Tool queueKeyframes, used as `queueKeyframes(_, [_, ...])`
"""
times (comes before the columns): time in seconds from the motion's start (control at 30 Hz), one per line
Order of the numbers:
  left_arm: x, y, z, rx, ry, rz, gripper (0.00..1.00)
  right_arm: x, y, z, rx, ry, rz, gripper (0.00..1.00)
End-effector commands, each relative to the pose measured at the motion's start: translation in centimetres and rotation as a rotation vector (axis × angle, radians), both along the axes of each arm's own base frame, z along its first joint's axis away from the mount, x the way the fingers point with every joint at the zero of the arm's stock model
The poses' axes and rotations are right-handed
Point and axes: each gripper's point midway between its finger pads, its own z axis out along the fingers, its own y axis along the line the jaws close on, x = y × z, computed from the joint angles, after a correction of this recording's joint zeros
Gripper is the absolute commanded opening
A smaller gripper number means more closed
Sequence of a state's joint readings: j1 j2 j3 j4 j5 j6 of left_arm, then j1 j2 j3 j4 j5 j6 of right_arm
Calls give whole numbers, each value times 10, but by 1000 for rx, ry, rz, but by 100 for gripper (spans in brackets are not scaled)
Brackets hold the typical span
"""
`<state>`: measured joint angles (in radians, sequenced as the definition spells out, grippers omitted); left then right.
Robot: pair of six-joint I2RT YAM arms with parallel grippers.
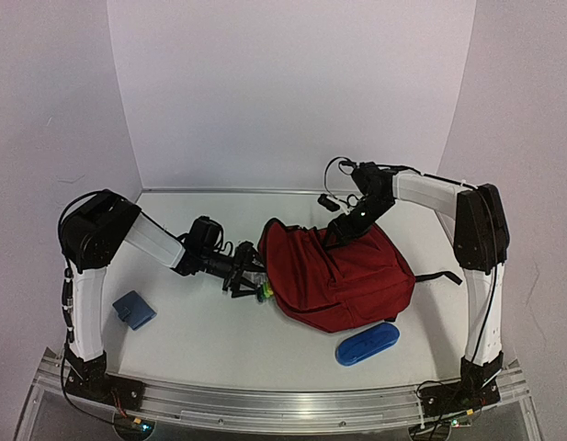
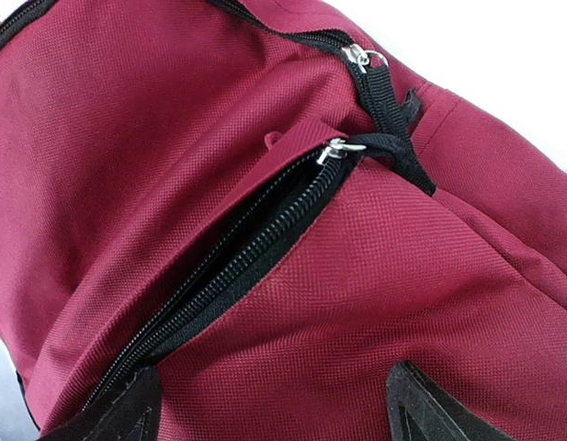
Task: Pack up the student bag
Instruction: Pick up the book from the center of the board.
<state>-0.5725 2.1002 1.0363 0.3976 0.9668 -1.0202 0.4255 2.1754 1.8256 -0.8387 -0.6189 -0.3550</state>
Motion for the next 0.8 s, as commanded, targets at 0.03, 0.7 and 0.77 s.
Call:
queueKeyframes(0.03, [6,-6,1,-28,-27,13,92,-46,-9,-47,-105,230,11,85])
queueKeyframes(0.7, [-21,26,21,-48,-46,105,83,-46,-12,-44,-127,210,37,85])
queueKeyframes(0.77, [-24,30,20,-43,-46,118,83,-46,-12,-45,-126,214,37,85])
